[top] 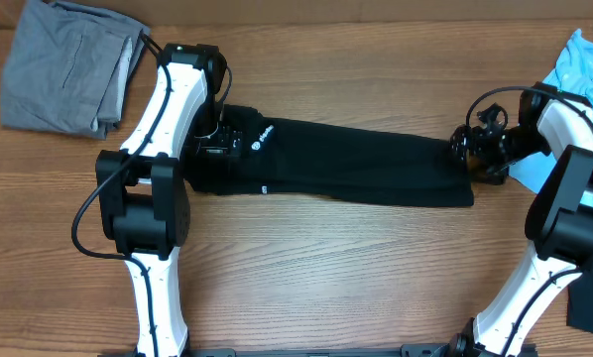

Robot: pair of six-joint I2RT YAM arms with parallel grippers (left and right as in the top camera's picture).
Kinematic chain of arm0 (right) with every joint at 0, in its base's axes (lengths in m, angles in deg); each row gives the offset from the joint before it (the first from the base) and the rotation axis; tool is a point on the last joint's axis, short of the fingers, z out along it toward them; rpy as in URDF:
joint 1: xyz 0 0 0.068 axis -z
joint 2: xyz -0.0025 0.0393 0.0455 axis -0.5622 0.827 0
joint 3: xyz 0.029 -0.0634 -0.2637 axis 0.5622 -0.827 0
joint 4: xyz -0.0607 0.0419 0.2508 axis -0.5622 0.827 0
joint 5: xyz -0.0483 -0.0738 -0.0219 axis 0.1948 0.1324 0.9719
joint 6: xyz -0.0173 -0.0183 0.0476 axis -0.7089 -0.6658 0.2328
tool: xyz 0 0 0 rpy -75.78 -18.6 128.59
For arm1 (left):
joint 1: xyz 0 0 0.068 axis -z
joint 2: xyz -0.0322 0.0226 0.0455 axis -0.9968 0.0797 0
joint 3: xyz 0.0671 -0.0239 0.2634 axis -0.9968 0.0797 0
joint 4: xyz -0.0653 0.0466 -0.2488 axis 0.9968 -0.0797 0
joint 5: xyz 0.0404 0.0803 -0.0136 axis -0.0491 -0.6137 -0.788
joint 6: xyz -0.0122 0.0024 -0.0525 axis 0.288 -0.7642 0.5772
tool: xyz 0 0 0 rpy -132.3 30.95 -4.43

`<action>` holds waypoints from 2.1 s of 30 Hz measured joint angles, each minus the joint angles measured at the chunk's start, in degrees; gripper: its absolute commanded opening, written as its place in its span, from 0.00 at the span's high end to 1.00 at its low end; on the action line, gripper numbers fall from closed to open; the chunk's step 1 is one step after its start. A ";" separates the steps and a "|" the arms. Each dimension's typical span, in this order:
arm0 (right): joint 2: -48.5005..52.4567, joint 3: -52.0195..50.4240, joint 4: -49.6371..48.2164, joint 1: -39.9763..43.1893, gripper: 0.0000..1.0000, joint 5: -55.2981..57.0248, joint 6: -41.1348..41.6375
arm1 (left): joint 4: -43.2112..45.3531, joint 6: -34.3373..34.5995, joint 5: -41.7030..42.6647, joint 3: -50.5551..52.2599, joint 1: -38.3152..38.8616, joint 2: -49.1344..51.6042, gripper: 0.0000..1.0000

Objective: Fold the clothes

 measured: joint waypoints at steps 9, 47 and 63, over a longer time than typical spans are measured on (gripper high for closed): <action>0.98 -1.88 0.52 -1.33 0.96 2.12 9.18 | 0.13 -0.02 -0.02 0.00 0.00 0.00 0.00; -11.02 2.56 -1.81 -29.44 0.81 24.94 30.71 | 0.52 0.63 0.00 0.00 0.00 0.00 0.00; -9.66 10.03 7.17 -24.11 0.00 29.35 30.97 | 0.48 0.63 0.00 0.00 0.00 0.00 0.00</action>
